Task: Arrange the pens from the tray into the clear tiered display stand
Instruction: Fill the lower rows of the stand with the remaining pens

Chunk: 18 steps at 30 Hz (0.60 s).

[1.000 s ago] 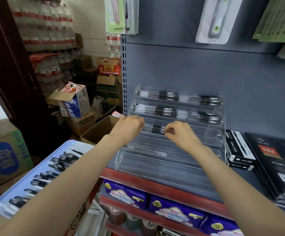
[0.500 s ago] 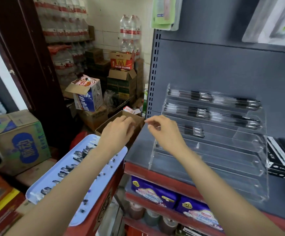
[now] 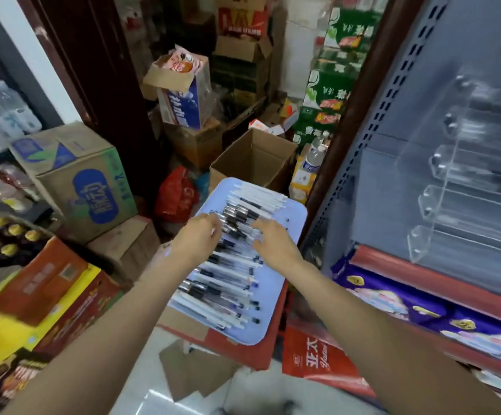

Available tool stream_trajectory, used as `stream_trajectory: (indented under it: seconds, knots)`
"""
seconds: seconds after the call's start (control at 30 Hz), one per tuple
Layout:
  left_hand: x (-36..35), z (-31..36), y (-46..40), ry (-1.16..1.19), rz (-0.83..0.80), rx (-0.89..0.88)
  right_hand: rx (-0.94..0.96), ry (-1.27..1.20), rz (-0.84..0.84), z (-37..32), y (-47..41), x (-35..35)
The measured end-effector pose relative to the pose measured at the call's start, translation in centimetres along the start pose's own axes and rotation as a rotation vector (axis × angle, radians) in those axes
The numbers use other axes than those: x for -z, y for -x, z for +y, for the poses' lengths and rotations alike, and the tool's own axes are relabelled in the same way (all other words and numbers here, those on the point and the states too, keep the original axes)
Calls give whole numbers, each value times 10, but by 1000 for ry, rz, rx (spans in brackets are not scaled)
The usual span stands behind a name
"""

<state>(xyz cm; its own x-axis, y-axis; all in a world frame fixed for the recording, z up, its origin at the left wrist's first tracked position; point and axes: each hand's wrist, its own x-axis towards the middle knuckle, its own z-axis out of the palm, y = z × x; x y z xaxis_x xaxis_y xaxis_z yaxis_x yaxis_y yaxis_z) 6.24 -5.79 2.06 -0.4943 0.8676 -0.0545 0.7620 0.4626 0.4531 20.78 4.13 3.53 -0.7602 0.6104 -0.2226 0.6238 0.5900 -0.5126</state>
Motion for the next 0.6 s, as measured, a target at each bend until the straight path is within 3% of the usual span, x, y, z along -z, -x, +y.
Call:
stream_trajectory:
  seconds: [0.13, 0.33, 0.6]
  knots:
    - [-22, -24, -8, -83, -158, -12, -71, 46, -71, 9, -21, -24]
    - [-45, -41, -29, -188, -207, -130, -126, 120, -40, 19, -43, -45]
    - [-55, -48, -53, -11, -116, -126, -129, 98, -40, 33, -52, -46]
